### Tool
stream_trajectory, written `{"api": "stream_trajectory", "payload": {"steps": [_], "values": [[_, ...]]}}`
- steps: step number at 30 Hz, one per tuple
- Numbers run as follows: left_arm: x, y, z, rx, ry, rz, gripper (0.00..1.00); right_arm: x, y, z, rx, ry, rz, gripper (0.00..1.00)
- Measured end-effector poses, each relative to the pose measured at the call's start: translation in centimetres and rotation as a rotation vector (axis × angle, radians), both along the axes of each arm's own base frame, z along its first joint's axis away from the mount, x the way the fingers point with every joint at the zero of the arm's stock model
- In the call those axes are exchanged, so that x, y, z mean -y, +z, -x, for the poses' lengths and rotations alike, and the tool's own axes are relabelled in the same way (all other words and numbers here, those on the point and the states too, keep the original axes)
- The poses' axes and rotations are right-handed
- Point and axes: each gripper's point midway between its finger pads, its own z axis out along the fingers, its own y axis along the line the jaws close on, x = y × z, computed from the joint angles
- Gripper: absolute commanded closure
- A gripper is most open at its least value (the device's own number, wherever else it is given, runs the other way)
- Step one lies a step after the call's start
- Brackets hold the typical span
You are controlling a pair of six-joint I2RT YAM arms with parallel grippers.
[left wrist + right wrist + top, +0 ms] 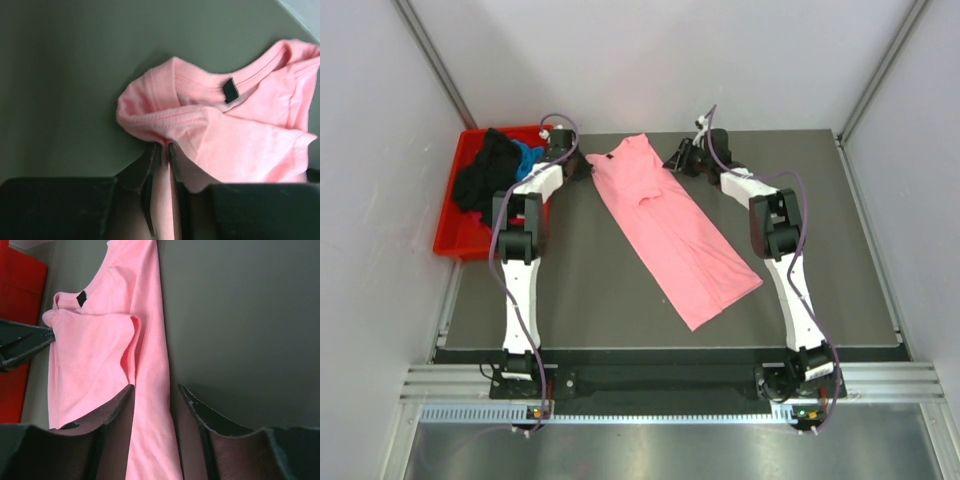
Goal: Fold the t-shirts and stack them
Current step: Fold the tshirt
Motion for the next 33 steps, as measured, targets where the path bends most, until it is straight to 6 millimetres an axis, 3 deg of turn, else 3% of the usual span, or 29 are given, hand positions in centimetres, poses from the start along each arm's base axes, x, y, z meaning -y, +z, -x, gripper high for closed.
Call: {"api": "stream_trajectory", "payload": {"steps": [2,8,21,23,24,28,33], "values": [[0.1,-0.1,-0.2,0.008,0.000,0.010,1.00,-0.1,0.0,0.0,0.001,0.002,0.000,0.67],[0.3,-0.1,-0.9,0.019,0.013,0.027,1.00,0.1,-0.1,-0.3,0.006,-0.021,0.015,1.00],[1.5,0.1,-3.9,0.077,0.001,0.100,0.99,2.2,-1.1,-1.8,0.033,-0.167,0.077,1.00],[1.8,0.1,-4.1,0.083,-0.013,0.111,0.90,2.4,-1.1,-1.8,0.036,-0.181,0.079,1.00],[1.9,0.1,-4.2,0.086,-0.020,0.113,0.78,2.6,-1.1,-1.8,0.037,-0.188,0.081,1.00],[2.1,0.5,-4.2,0.094,-0.035,0.109,0.59,3.8,-1.0,-1.3,0.014,-0.209,0.078,0.88],[0.5,0.7,-2.0,0.029,0.006,0.032,0.60,6.9,0.1,1.7,-0.048,-0.230,0.100,0.81]]}}
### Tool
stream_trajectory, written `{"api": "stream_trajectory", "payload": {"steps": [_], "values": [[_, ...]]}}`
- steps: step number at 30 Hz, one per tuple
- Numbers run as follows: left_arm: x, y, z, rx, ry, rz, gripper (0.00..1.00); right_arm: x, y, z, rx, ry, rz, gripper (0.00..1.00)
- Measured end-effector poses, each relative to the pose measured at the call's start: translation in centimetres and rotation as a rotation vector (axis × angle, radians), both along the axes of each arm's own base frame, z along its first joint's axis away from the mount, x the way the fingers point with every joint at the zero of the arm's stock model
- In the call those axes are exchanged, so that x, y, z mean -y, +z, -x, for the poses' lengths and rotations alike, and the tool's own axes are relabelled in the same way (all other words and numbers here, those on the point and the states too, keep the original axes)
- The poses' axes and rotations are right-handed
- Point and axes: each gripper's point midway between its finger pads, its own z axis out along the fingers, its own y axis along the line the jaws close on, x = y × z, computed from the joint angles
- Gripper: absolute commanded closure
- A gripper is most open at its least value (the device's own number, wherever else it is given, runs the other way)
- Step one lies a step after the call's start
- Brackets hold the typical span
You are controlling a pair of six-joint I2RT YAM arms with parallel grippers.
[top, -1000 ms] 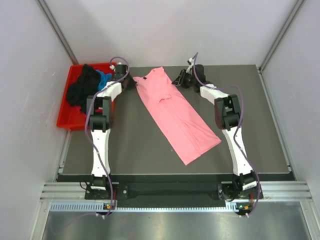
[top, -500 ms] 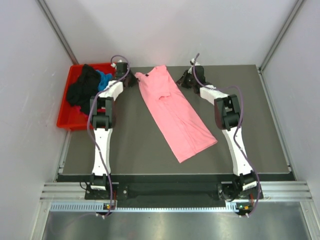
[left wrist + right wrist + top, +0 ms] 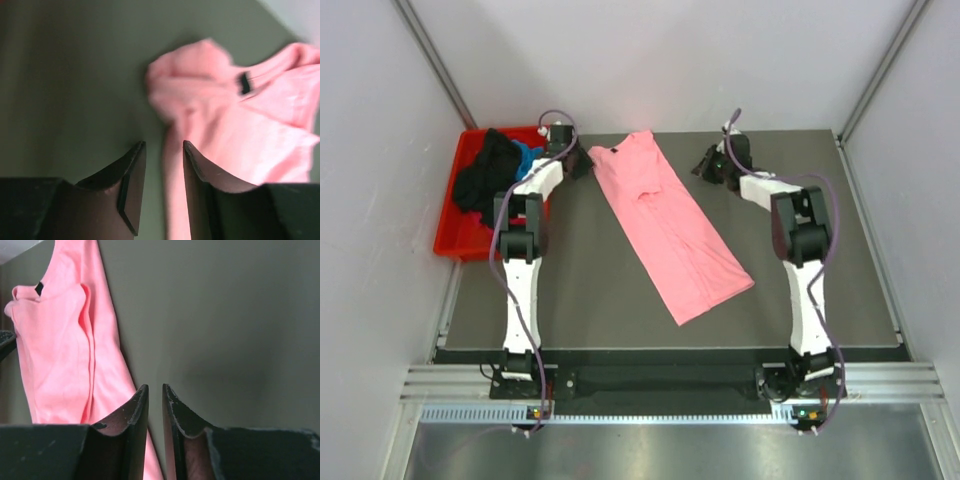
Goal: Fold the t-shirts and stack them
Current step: Fold the tshirt
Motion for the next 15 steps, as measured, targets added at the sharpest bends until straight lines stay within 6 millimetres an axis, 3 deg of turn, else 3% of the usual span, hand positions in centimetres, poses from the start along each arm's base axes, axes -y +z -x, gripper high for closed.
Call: {"api": "stream_trajectory", "payload": {"steps": [2,5,9,12,15], "values": [[-1.3,-0.1,1.7,-0.057,0.037,-0.055,0.61,1.6,1.1,1.6,-0.023,-0.010,0.025,0.76],[-2.7,0.1,4.8,-0.133,0.067,-0.120,0.62,3.8,4.7,4.2,-0.040,-0.013,0.103,0.72],[-3.6,2.2,9.1,-0.187,0.070,-0.156,0.60,4.3,10.1,8.9,0.001,0.023,0.226,0.66],[-3.7,4.8,11.6,-0.178,0.055,-0.159,0.59,1.1,12.2,15.3,0.035,0.128,0.335,0.64],[-3.7,9.2,13.7,-0.132,0.033,-0.156,0.58,-3.9,10.4,23.0,0.014,0.302,0.425,0.63]]}}
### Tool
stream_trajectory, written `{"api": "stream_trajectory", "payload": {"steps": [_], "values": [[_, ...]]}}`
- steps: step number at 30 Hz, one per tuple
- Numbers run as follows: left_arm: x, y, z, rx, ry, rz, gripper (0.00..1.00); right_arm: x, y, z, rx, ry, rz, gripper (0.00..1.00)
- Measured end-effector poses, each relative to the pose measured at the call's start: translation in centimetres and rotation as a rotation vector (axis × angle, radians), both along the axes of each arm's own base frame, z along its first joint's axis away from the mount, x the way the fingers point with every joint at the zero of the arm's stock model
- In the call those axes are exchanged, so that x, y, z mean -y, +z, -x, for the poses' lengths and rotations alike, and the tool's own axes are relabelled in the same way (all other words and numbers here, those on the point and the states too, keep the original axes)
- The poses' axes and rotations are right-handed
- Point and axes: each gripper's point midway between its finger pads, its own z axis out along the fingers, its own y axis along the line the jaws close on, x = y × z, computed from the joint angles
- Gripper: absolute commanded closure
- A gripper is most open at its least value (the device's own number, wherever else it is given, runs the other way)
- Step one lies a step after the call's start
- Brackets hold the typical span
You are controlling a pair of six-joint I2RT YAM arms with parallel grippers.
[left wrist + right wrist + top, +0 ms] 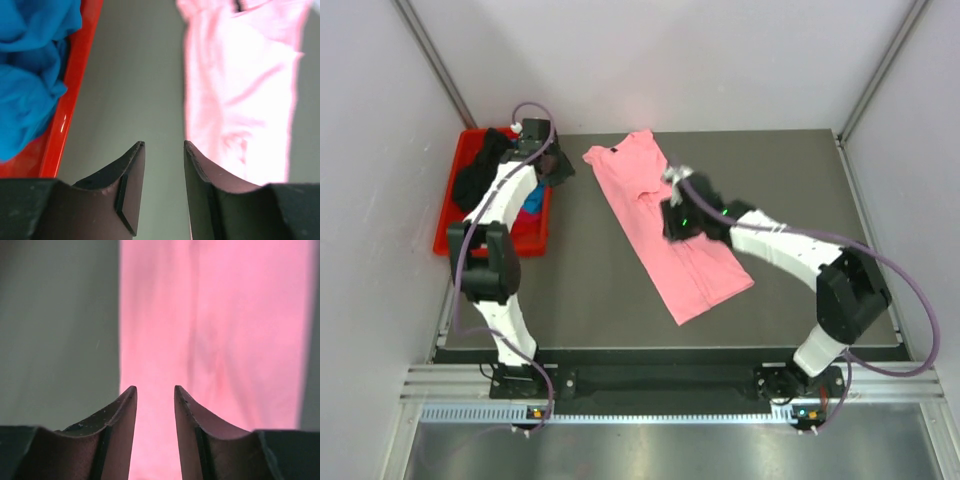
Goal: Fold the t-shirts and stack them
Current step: Fold the tshirt
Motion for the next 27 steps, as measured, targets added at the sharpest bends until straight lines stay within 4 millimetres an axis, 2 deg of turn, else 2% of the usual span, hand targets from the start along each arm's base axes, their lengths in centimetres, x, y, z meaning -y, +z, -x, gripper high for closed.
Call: {"api": "stream_trajectory", "payload": {"steps": [1,4,6,8,12,15,18,22,27], "values": [[0.0,1.7,0.5,0.024,-0.007,0.005,0.58,-2.0,-1.5,3.5,-0.034,0.083,0.039,0.64],[-0.3,7.2,2.2,0.110,-0.031,0.034,0.58,-3.7,-6.3,11.0,-0.135,0.223,0.173,0.64],[-0.9,10.3,3.4,0.162,-0.037,0.044,0.57,-3.3,-8.5,14.2,-0.184,0.269,0.253,0.64],[-1.5,13.2,4.6,0.205,-0.041,0.053,0.57,-3.0,-9.5,16.0,-0.201,0.289,0.302,0.64],[-1.5,18.4,6.5,0.291,-0.075,0.059,0.56,-3.4,-9.7,17.7,-0.177,0.291,0.360,0.64],[-0.9,20.7,8.3,0.334,-0.106,0.072,0.55,-3.8,-10.2,19.0,-0.164,0.304,0.393,0.65],[-0.6,22.4,9.8,0.372,-0.122,0.075,0.55,-3.8,-11.6,20.2,-0.170,0.311,0.451,0.66],[-0.5,22.8,11.3,0.387,-0.133,0.071,0.55,-3.5,-12.9,20.7,-0.191,0.301,0.494,0.67],[-0.3,20.2,11.5,0.329,-0.146,0.079,0.55,-3.1,-13.4,20.5,-0.191,0.270,0.508,0.69]]}}
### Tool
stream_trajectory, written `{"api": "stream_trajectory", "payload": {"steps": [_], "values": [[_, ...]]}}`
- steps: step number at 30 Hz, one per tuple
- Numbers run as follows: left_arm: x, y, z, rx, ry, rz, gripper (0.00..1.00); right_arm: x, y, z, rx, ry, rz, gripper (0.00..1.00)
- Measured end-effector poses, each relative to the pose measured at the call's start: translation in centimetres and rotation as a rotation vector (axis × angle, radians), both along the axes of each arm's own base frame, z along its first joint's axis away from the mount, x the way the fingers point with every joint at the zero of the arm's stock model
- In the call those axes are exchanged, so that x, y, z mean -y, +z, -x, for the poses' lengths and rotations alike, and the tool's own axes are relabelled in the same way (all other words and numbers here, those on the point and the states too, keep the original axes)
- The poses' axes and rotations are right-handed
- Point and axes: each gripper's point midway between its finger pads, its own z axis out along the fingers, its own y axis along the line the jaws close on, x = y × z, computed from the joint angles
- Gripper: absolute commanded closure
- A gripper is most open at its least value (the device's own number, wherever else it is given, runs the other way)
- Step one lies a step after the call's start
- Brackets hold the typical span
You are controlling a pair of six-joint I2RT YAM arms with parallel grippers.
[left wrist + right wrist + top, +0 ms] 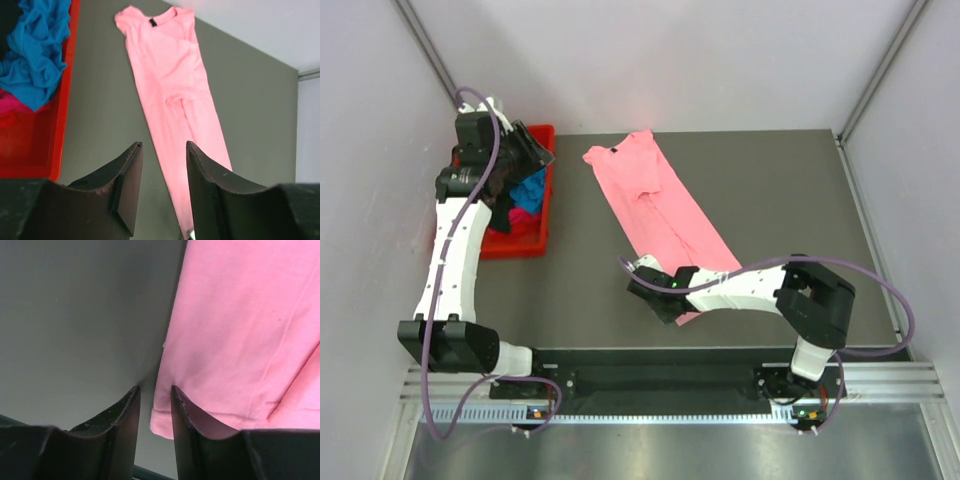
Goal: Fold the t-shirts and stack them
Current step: Fold the tshirt
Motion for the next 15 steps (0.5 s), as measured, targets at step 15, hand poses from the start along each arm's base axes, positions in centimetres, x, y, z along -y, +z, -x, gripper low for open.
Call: {"api": "stream_trajectory", "payload": {"steps": [15], "values": [[-0.6,-4.2,0.0,-0.074,0.026,-0.020,0.54,0.1,-0.3,0.1,0.002,-0.037,-0.015,1.00]]}}
